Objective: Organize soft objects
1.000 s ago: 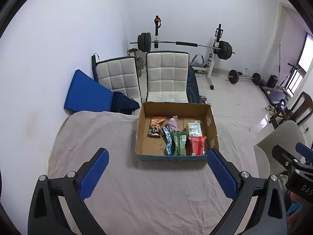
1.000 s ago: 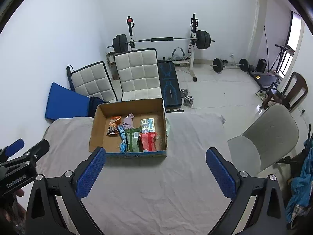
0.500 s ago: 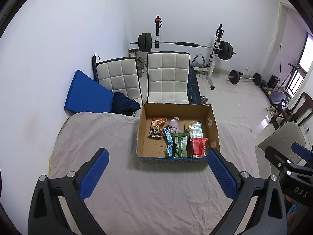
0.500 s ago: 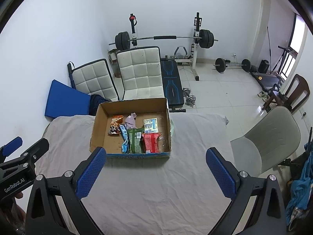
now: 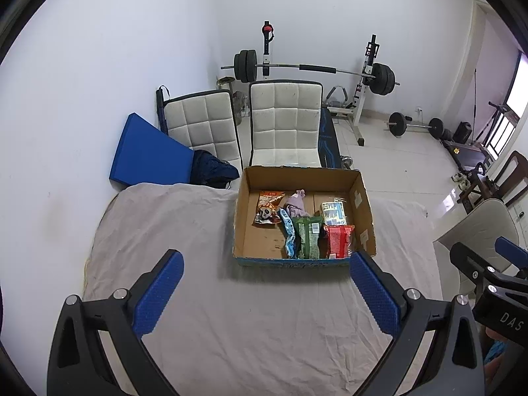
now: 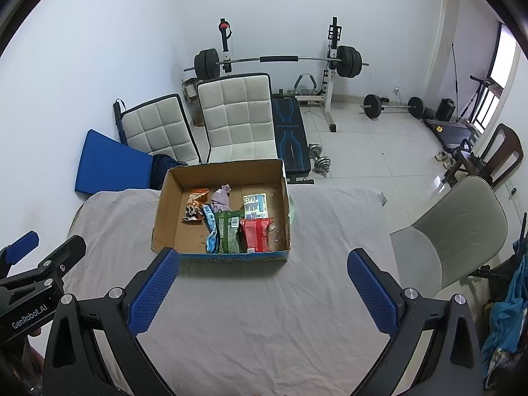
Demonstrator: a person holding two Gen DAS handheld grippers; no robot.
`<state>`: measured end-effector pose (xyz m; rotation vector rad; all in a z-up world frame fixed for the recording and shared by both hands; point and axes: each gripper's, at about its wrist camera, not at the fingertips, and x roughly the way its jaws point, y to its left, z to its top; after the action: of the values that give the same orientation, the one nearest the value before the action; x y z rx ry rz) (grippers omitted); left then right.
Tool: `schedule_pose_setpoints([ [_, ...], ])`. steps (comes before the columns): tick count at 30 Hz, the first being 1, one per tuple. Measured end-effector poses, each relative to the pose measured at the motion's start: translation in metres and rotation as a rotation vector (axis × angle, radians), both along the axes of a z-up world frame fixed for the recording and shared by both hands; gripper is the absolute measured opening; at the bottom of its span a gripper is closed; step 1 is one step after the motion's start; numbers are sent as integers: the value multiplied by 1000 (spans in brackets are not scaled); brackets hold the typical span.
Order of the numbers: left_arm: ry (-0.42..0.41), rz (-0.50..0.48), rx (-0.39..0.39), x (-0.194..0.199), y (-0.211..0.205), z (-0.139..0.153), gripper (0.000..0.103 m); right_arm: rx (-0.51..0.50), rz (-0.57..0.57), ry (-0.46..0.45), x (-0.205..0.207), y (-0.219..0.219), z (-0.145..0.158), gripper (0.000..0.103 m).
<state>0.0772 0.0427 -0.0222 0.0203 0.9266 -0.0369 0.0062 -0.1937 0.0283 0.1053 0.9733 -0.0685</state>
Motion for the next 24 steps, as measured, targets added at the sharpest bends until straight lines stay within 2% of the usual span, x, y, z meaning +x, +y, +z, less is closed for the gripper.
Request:
schedule_pose_setpoints([
  [12,-3,1,-8,-1,1,2,103,1,5,-3,0,-2,1,103],
  [24,-27,-6,-9,1,-3,17,103,-15,5,-23,-3,-2,9,103],
])
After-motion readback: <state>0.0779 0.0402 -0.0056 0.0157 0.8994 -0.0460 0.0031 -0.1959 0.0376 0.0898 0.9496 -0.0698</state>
